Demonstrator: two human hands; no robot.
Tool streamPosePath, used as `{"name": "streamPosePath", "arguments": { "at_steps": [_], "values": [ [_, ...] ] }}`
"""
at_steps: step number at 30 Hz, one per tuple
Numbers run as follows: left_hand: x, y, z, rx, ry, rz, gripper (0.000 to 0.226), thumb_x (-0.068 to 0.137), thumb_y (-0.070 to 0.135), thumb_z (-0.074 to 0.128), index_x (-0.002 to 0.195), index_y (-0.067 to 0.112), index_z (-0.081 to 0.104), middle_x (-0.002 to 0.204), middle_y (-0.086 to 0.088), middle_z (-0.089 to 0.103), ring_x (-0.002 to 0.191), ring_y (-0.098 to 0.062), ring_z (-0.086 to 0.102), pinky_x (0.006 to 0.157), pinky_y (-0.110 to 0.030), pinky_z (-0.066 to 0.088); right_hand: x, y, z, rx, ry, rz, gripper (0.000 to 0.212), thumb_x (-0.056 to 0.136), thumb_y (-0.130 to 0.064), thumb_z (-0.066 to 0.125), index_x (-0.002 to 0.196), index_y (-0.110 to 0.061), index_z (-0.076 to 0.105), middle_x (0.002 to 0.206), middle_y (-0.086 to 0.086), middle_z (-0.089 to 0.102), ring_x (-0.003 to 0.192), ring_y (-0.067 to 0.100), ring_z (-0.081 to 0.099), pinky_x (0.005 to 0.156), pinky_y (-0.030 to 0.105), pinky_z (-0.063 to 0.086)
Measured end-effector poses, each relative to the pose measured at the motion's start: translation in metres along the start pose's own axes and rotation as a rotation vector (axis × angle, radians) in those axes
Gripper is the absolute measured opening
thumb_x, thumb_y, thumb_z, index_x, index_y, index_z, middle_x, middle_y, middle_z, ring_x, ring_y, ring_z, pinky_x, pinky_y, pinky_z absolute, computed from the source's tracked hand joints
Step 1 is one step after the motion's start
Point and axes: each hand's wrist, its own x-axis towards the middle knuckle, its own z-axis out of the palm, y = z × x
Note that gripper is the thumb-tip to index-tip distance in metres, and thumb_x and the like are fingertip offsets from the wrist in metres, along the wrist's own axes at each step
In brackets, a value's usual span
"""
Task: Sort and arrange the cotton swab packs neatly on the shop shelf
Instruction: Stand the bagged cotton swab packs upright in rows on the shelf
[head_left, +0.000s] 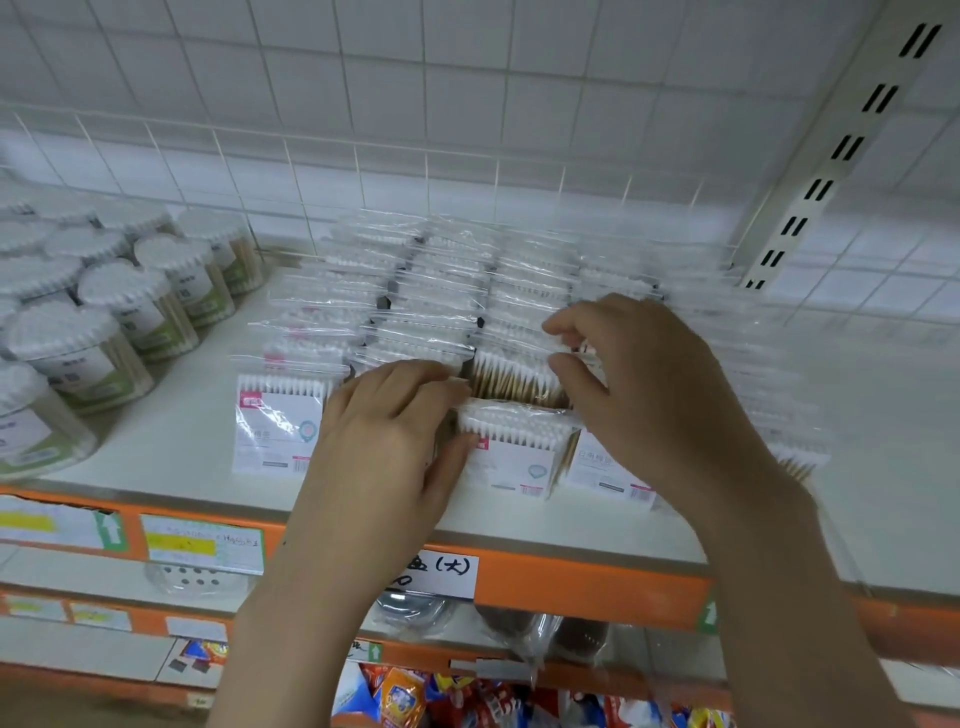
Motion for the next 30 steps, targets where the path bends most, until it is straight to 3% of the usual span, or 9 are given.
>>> {"name": "streamPosePath", "arguments": {
  "at_steps": [3, 8, 13, 17, 20, 24, 27, 30],
  "values": [
    [-0.001, 0.001, 0.000, -0.019, 0.007, -0.008, 0.027, 0.080, 0.017, 0.058, 0.104, 0.006, 0.067, 0.111, -0.010, 0.062, 0.103, -0.031, 0.059, 0.084, -0.052, 0.047, 0.017, 0.000, 0.003, -0.004, -0.033, -0.006, 0.026, 0.093, -0.025, 0.050, 0.118, -0.021, 0.059, 0.106, -0.004, 0.065, 0.104, 0.019, 0.054, 0.089, 0.033, 0.041],
    [-0.003, 0.004, -0.001, -0.028, 0.041, -0.031, 0.028, 0.082, 0.015, 0.056, 0.106, 0.006, 0.066, 0.112, -0.011, 0.062, 0.104, -0.032, 0.058, 0.084, -0.052, 0.047, 0.030, 0.002, 0.007, 0.019, -0.130, 0.012, 0.021, 0.091, -0.030, 0.053, 0.109, -0.023, 0.062, 0.095, -0.008, 0.067, 0.086, 0.011, 0.058, 0.077, 0.028, 0.047],
    [-0.003, 0.006, 0.001, -0.029, 0.084, -0.027, 0.030, 0.087, 0.015, 0.045, 0.103, 0.004, 0.068, 0.109, -0.011, 0.064, 0.100, -0.033, 0.059, 0.081, -0.051, 0.048, 0.039, 0.000, 0.010, -0.066, -0.230, -0.007, 0.016, 0.089, -0.020, 0.053, 0.092, -0.017, 0.068, 0.082, -0.001, 0.067, 0.079, 0.018, 0.062, 0.074, 0.032, 0.052],
    [-0.001, 0.007, 0.001, -0.018, 0.118, -0.012, 0.036, 0.085, 0.015, 0.039, 0.097, 0.002, 0.070, 0.101, -0.011, 0.067, 0.090, -0.034, 0.061, 0.075, -0.049, 0.050, 0.045, -0.001, 0.009, -0.101, -0.293, -0.035, 0.018, 0.086, -0.015, 0.051, 0.088, -0.020, 0.068, 0.075, -0.006, 0.061, 0.073, 0.016, 0.059, 0.067, 0.026, 0.046],
    [-0.001, 0.008, 0.001, -0.022, 0.119, -0.023, 0.036, 0.085, 0.017, 0.039, 0.095, 0.002, 0.070, 0.099, -0.011, 0.067, 0.088, -0.034, 0.062, 0.075, -0.049, 0.050, 0.048, -0.002, 0.004, -0.117, -0.229, -0.068, 0.022, 0.088, -0.016, 0.047, 0.091, -0.022, 0.068, 0.079, -0.006, 0.061, 0.077, 0.016, 0.058, 0.065, 0.026, 0.042],
    [0.000, 0.009, 0.000, -0.034, 0.110, -0.030, 0.038, 0.084, 0.020, 0.037, 0.096, 0.003, 0.069, 0.099, -0.010, 0.067, 0.089, -0.033, 0.062, 0.075, -0.049, 0.050, 0.044, -0.001, -0.010, 0.030, -0.047, -0.074, 0.017, 0.088, -0.017, 0.049, 0.087, -0.020, 0.065, 0.051, -0.010, 0.041, 0.052, 0.009, 0.042, 0.060, 0.027, 0.039],
    [0.000, 0.008, 0.000, -0.045, 0.094, -0.035, 0.039, 0.086, 0.023, 0.037, 0.098, 0.005, 0.069, 0.101, -0.007, 0.066, 0.090, -0.032, 0.061, 0.076, -0.049, 0.049, 0.036, 0.001, -0.025, 0.185, 0.062, -0.055, 0.012, 0.087, -0.016, 0.052, 0.084, -0.017, 0.063, 0.051, -0.008, 0.049, 0.048, 0.014, 0.048, 0.058, 0.025, 0.045],
    [0.000, 0.008, 0.000, -0.064, 0.072, -0.042, 0.039, 0.087, 0.027, 0.038, 0.100, 0.007, 0.069, 0.102, -0.004, 0.065, 0.092, -0.030, 0.060, 0.078, -0.048, 0.048, 0.027, 0.002, -0.039, 0.327, 0.160, -0.039, 0.012, 0.083, -0.008, 0.052, 0.076, -0.010, 0.062, 0.055, 0.001, 0.056, 0.046, 0.011, 0.050, 0.048, 0.016, 0.038]
  ]
}}
